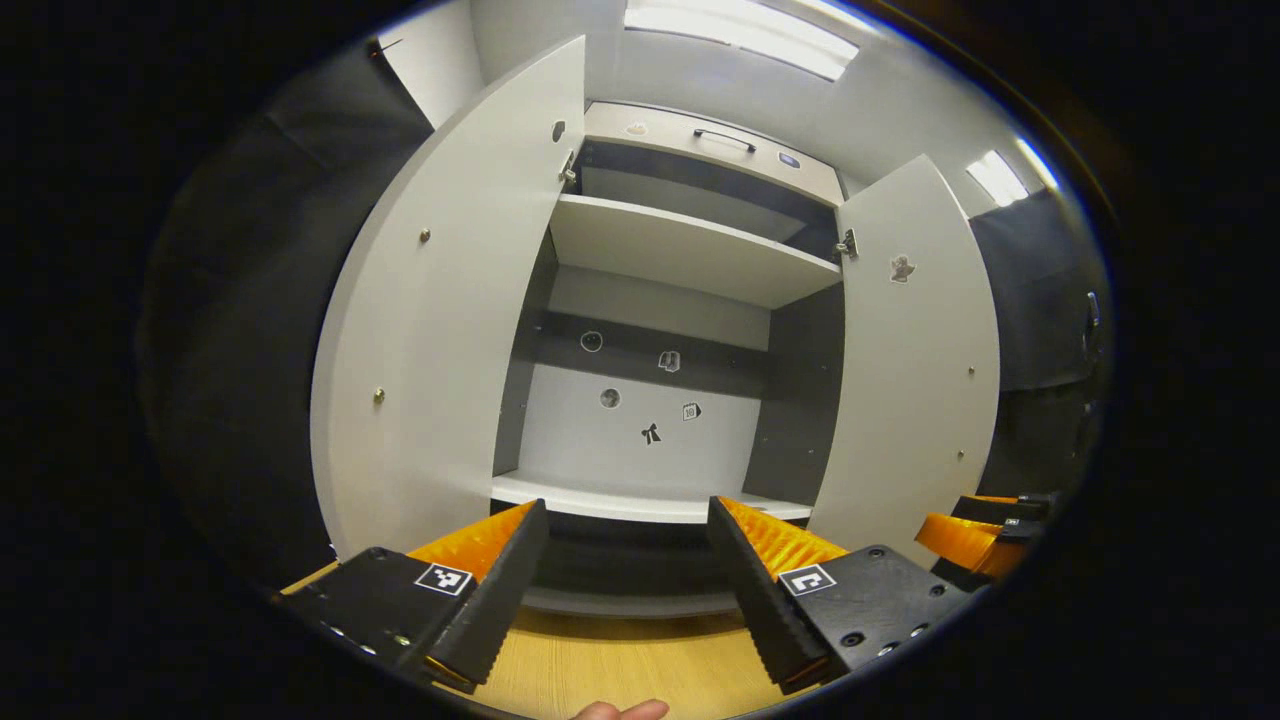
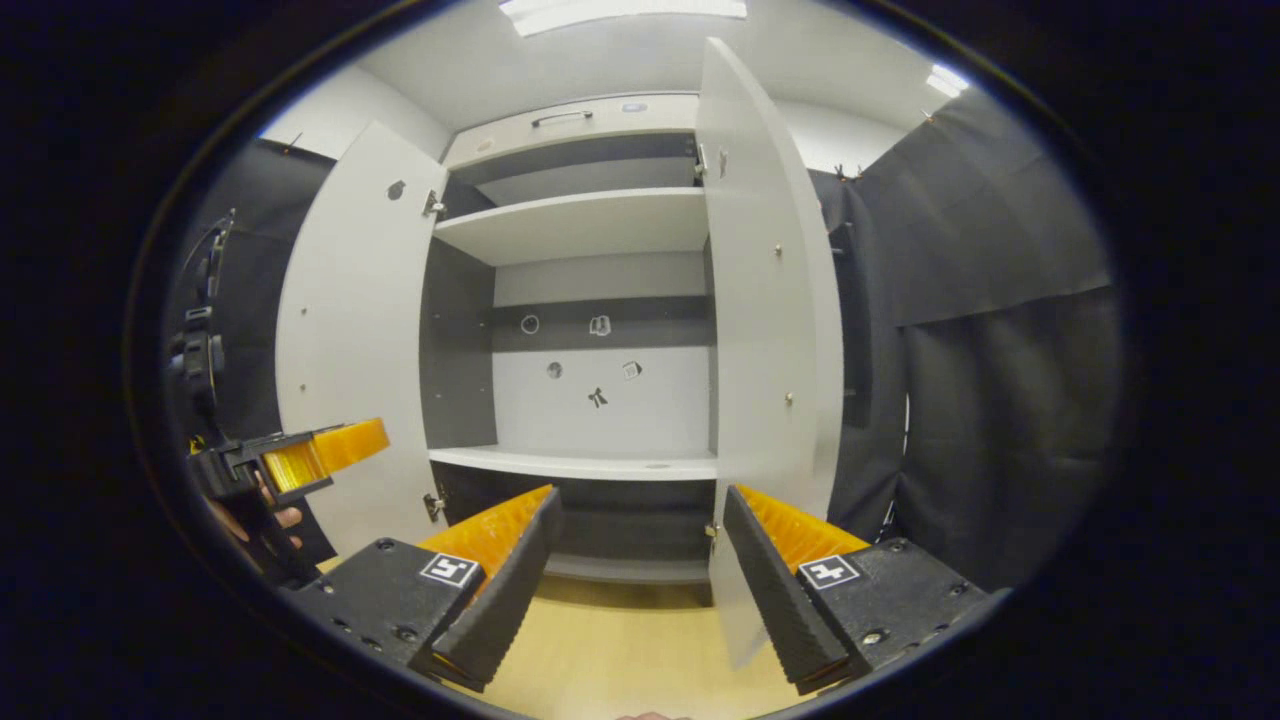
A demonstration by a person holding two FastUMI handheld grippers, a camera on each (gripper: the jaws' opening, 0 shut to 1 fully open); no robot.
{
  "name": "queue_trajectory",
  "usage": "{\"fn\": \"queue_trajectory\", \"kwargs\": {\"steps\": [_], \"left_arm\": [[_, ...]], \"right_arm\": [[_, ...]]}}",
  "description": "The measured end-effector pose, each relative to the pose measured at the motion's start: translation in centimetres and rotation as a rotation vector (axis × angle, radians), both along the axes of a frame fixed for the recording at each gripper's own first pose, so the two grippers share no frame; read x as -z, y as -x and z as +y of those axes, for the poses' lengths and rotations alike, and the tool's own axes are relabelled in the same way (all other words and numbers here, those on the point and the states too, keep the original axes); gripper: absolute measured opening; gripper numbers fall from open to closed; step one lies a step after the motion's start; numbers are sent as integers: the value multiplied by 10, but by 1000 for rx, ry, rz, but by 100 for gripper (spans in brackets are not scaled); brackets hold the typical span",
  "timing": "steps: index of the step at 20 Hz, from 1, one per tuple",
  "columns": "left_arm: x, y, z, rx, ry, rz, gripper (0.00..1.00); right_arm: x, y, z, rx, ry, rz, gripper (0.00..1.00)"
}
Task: Open the right door of the double-door shoe cabinet with the right hand, and open the left door with the left hand.
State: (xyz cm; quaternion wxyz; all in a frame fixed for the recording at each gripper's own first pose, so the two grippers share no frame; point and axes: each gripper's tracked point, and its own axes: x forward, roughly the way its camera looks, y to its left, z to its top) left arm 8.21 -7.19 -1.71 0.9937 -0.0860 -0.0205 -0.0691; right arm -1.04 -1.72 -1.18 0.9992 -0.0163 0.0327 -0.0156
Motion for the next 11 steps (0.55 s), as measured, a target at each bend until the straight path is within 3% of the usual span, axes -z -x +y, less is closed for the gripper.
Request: {"fn": "queue_trajectory", "kwargs": {"steps": [2, 3, 8, 11], "left_arm": [[2, -1, 11, -58, -28, 14, 100], [1, -1, 14, -74, -42, 11, 95], [-4, 5, 24, -152, -132, 3, 95], [-7, 10, 15, -139, -163, -11, 95]], "right_arm": [[-1, -2, -7, 16, -1, -10, 100], [0, -1, -9, 19, -9, -11, 100], [-3, -3, -3, -2, -53, -26, 100], [-6, -4, 3, -20, -37, -45, 100]]}}
